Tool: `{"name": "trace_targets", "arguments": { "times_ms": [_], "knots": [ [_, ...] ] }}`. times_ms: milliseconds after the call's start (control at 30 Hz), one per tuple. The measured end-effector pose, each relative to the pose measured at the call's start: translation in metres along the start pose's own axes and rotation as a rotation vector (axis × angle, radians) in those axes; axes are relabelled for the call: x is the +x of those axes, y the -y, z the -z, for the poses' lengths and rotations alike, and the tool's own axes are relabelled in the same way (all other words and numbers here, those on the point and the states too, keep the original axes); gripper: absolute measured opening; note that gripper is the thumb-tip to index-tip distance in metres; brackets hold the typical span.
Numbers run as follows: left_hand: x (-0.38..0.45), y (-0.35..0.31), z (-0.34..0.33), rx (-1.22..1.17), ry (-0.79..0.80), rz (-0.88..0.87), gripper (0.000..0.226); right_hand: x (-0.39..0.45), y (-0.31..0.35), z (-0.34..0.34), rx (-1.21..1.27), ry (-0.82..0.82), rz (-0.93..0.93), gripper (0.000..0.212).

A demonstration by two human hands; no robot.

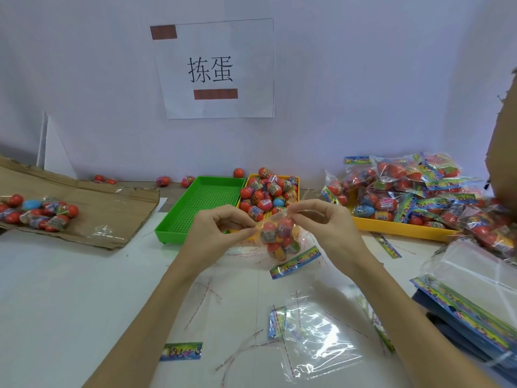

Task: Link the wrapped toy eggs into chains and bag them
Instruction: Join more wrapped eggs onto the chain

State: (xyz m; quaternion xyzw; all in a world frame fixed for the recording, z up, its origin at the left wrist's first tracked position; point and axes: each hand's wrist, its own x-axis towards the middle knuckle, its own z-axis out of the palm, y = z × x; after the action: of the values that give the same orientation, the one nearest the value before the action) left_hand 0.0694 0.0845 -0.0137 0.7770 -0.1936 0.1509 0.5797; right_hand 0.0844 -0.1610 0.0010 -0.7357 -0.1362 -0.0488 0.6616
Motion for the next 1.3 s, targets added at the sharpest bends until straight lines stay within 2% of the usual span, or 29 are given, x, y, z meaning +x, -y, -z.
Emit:
{"name": "trace_targets", "arguments": {
  "times_ms": [100, 267, 367, 500, 600, 667, 767, 867, 1000, 1100, 1167, 1300],
  "knots": [
    [0.0, -0.003, -0.002, -0.004, 0.049, 0.016, 0.022, -0.001, 0.002, -0.001, 0.022, 0.011, 0.035, 0.013],
    [-0.002, -0.012, -0.01, -0.044, 0.133, 0.134, 0.031, -0.004, 0.007, -0.008, 0.037, 0.134, 0.07, 0.031],
    [-0.003, -0.017, -0.021, -0.1, 0.096, 0.219, 0.029, -0.006, 0.009, -0.017, 0.005, 0.176, 0.126, 0.031],
    [-0.001, -0.015, -0.026, -0.155, -0.072, 0.273, 0.014, -0.003, 0.012, -0.012, -0.005, 0.061, 0.058, 0.022],
    [0.001, -0.014, -0.025, -0.22, -0.18, 0.317, 0.008, 0.0, 0.007, -0.002, -0.158, 0.099, -0.019, 0.017],
    [0.0, -0.014, -0.026, -0.21, -0.192, 0.335, 0.004, 0.001, 0.004, -0.002, -0.228, 0.105, -0.019, 0.01],
    [0.0, -0.014, -0.026, -0.239, -0.188, 0.39, 0.008, 0.002, 0.001, -0.003, -0.415, 0.068, 0.063, 0.008],
    [0.001, -0.016, -0.027, -0.389, -0.192, 0.448, 0.007, 0.001, 0.002, -0.007, -0.553, 0.036, 0.192, 0.009],
    [0.003, -0.017, -0.032, -0.637, -0.242, 0.556, 0.005, -0.001, 0.004, -0.013, -0.464, -0.088, 0.275, 0.006],
    [0.002, -0.014, -0.033, -0.573, -0.244, 0.526, 0.009, -0.002, 0.004, -0.015, -0.427, -0.095, 0.266, 0.01],
    [0.002, -0.015, -0.034, -0.54, -0.191, 0.501, 0.009, -0.002, 0.003, -0.014, -0.406, -0.08, 0.253, 0.009],
    [-0.001, -0.015, -0.039, -0.471, -0.065, 0.445, 0.037, 0.0, 0.004, -0.012, -0.356, -0.083, 0.219, 0.01]
  ]
}}
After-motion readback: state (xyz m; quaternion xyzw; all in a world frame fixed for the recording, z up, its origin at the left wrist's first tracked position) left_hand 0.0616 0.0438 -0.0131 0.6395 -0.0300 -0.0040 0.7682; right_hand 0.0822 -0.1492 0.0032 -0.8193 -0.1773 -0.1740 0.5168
